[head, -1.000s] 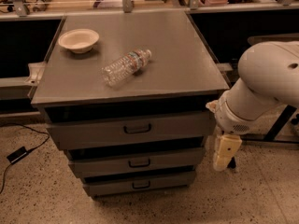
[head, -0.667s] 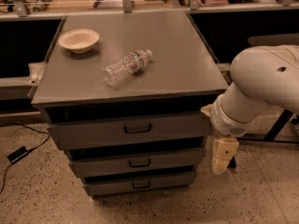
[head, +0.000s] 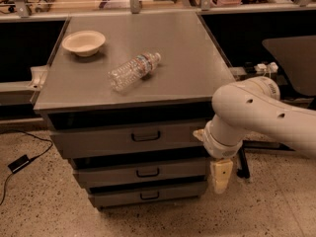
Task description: Open top drawer
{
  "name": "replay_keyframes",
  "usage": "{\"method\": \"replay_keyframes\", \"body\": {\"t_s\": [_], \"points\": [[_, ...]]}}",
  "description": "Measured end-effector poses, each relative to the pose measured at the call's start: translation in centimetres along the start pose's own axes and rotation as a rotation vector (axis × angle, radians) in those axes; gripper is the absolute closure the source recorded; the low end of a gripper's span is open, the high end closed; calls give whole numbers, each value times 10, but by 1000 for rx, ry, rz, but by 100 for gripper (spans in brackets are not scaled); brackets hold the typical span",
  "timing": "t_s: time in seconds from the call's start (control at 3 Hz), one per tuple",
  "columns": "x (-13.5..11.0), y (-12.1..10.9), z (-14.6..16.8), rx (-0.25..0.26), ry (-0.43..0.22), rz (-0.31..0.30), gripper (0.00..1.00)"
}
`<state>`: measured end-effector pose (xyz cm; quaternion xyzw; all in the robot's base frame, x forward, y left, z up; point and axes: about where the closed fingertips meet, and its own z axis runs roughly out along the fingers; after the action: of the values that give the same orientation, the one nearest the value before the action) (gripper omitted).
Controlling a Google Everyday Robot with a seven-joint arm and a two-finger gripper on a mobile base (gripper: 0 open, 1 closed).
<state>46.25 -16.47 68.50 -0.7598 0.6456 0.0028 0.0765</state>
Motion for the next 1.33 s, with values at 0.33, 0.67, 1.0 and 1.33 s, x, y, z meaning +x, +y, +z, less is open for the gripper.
{"method": "replay_keyframes", "body": {"t_s": [0.33, 0.67, 1.0, 1.33], "points": [[-2, -22, 21, 46, 1, -37, 0], [2, -35, 17, 90, -8, -32, 0], [9, -46, 7, 114, -23, -25, 0], [11, -57, 10, 102, -34, -24, 0]]}}
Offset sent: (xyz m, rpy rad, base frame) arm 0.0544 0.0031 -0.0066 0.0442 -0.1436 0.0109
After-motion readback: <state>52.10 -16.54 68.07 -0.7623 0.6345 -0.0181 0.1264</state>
